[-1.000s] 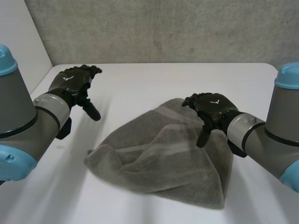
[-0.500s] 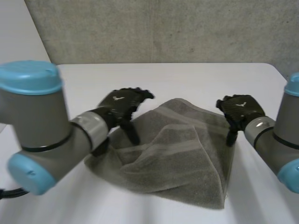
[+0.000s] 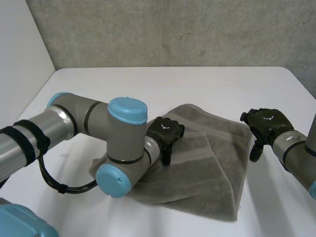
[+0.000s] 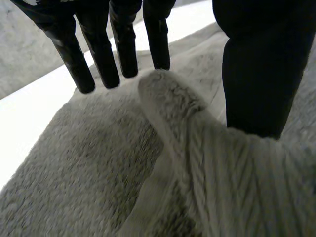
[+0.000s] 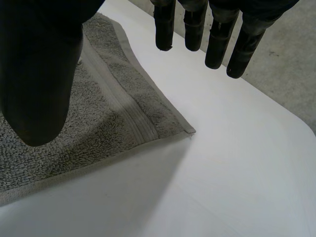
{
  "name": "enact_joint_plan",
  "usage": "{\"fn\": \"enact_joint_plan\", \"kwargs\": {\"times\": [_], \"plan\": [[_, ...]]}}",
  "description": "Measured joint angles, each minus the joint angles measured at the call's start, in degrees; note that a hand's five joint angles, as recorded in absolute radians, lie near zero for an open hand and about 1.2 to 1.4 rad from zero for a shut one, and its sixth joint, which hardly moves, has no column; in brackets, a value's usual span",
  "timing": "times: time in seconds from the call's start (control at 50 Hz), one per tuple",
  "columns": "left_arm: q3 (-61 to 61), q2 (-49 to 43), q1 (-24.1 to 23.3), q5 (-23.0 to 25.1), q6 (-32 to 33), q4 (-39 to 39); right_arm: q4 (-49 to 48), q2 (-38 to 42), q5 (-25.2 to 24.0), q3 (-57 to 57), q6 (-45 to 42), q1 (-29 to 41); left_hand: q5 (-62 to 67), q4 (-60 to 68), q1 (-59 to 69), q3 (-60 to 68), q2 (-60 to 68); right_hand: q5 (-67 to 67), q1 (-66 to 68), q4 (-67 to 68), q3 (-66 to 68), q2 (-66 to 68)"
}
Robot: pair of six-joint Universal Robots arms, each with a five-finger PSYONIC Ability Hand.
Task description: Fold the towel.
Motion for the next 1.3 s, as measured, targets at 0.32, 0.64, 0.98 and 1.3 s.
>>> {"fn": "enact_joint_plan", "kwargs": {"times": [0.32,0.64,0.98,1.3], "plan": [[-0.92,1.90,0.13,-11.08,7.75,-4.63,0.00,0.61,-0.37,-0.78,-0.16,0.06,39.21,40.49,38.03,40.22,40.14,0.00,0.00,0.00,0.00,0.00],[-13.45,23.10,4.89,-16.62,8.29,-2.93,6.90,1.40,-11.60,-1.89,-7.96,-2.50,41.09,42.65,39.36,42.47,42.30,0.00,0.00,0.00,0.00,0.00],[-24.93,34.30,13.20,-16.14,7.65,0.11,17.59,8.01,-22.31,-5.89,-3.33,-3.92,41.09,42.66,39.36,42.50,42.35,0.00,0.00,0.00,0.00,0.00],[-32.10,44.45,15.03,-12.80,4.43,2.15,14.04,13.44,-21.60,-17.72,12.65,-2.43,41.09,42.69,39.36,42.55,42.36,0.00,0.00,0.01,0.00,0.00]]}}
